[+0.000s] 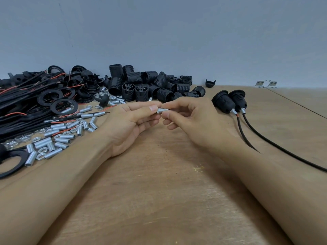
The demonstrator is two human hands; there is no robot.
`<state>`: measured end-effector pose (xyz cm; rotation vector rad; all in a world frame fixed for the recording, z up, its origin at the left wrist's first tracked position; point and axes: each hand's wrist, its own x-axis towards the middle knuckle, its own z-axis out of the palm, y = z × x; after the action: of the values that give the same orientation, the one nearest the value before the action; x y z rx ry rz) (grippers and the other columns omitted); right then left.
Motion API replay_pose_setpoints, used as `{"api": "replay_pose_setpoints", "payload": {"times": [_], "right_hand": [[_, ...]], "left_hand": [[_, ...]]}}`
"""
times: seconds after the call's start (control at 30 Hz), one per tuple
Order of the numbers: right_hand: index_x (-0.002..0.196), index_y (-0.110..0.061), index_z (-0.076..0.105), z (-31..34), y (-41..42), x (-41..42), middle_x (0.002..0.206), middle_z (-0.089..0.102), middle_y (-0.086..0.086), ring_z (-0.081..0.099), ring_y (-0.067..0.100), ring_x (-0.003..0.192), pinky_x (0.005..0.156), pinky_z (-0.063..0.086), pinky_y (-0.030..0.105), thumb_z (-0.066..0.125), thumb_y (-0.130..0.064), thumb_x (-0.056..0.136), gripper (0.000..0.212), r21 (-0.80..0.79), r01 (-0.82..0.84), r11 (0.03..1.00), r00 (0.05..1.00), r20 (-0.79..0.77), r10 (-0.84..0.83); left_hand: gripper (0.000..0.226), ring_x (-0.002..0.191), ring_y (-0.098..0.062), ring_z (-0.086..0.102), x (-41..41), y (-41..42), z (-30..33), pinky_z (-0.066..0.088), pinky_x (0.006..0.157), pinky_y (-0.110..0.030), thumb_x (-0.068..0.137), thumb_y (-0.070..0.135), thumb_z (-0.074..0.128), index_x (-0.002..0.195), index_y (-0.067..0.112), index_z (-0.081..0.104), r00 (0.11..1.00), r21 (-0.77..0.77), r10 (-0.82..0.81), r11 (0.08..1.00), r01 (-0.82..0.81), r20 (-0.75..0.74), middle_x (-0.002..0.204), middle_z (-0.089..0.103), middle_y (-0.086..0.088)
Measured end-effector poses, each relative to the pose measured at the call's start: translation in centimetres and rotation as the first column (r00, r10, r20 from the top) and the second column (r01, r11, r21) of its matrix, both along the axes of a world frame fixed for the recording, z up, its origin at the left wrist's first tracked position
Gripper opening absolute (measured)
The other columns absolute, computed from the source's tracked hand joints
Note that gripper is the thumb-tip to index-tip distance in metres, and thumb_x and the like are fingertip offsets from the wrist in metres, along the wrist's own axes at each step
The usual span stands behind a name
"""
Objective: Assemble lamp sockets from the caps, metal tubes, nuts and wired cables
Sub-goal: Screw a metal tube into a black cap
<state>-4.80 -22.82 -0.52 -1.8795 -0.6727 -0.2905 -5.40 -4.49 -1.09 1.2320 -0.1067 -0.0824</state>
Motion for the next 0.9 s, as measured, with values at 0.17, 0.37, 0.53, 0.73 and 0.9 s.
{"api": "replay_pose_setpoints", "payload": {"times": [0.17, 0.37, 0.53, 0.73, 0.9], "right_hand": [[0.102, -0.008, 0.074, 0.24, -0.24, -0.11, 0.081, 0.073, 0.007, 0.07, 0.019, 0.075, 0.074, 0.058, 0.041, 0.068, -0.005, 0.091, 0.014, -0.178, 0.019, 0.984, 0.985, 0.171, 0.012], [0.098, -0.011, 0.074, 0.21, 0.01, -0.02, 0.08, 0.073, 0.003, 0.073, 0.015, 0.07, 0.069, 0.062, 0.032, 0.069, -0.005, 0.09, 0.011, -0.016, 0.0, 1.0, 1.0, 0.021, 0.0], [0.098, -0.005, 0.072, 0.09, 0.12, -0.23, 0.079, 0.07, 0.002, 0.07, 0.012, 0.071, 0.068, 0.061, 0.028, 0.067, -0.002, 0.091, 0.01, -0.083, 0.0, 0.997, 0.997, 0.077, 0.007], [0.099, -0.012, 0.074, 0.24, 0.17, -0.2, 0.075, 0.07, -0.004, 0.07, 0.012, 0.065, 0.063, 0.061, 0.029, 0.069, -0.005, 0.09, 0.013, -0.059, 0.032, 0.998, 0.996, 0.082, -0.027], [0.098, -0.006, 0.074, 0.55, 0.05, -0.39, 0.074, 0.07, 0.003, 0.068, 0.01, 0.066, 0.064, 0.058, 0.034, 0.067, -0.004, 0.09, 0.01, -0.194, 0.058, 0.979, 0.963, 0.271, -0.004]], "left_hand": [[0.023, 0.075, -0.011, 0.069, 0.04, 0.02, -0.16, 0.059, 0.075, -0.023, 0.076, 0.011, 0.068, 0.095, 0.003, 0.077, 1.0, 0.02, -0.018, 1.0, 0.018, -0.002, 0.086, 0.075, -0.01], [0.032, 0.086, -0.013, 0.07, -0.15, -0.08, -0.16, 0.056, 0.079, -0.021, 0.079, 0.01, 0.068, 0.108, -0.002, 0.072, 0.998, 0.057, -0.021, 0.998, 0.018, 0.055, 0.098, 0.075, -0.014], [0.026, 0.073, -0.008, 0.064, -0.21, -0.14, -0.15, 0.057, 0.076, -0.02, 0.08, 0.012, 0.064, 0.101, 0.004, 0.076, 0.997, 0.06, -0.037, 0.998, 0.033, 0.065, 0.081, 0.073, -0.006], [0.032, 0.081, -0.011, 0.067, -0.32, -0.05, -0.15, 0.056, 0.078, -0.021, 0.08, 0.01, 0.064, 0.11, 0.0, 0.071, 0.992, 0.088, -0.009, 0.996, -0.002, 0.124, 0.092, 0.074, -0.01], [0.024, 0.069, -0.007, 0.06, -0.38, -0.2, -0.1, 0.056, 0.072, -0.02, 0.081, 0.015, 0.062, 0.097, 0.005, 0.077, 0.991, 0.109, -0.014, 0.994, 0.0, 0.13, 0.081, 0.074, -0.005]]}}
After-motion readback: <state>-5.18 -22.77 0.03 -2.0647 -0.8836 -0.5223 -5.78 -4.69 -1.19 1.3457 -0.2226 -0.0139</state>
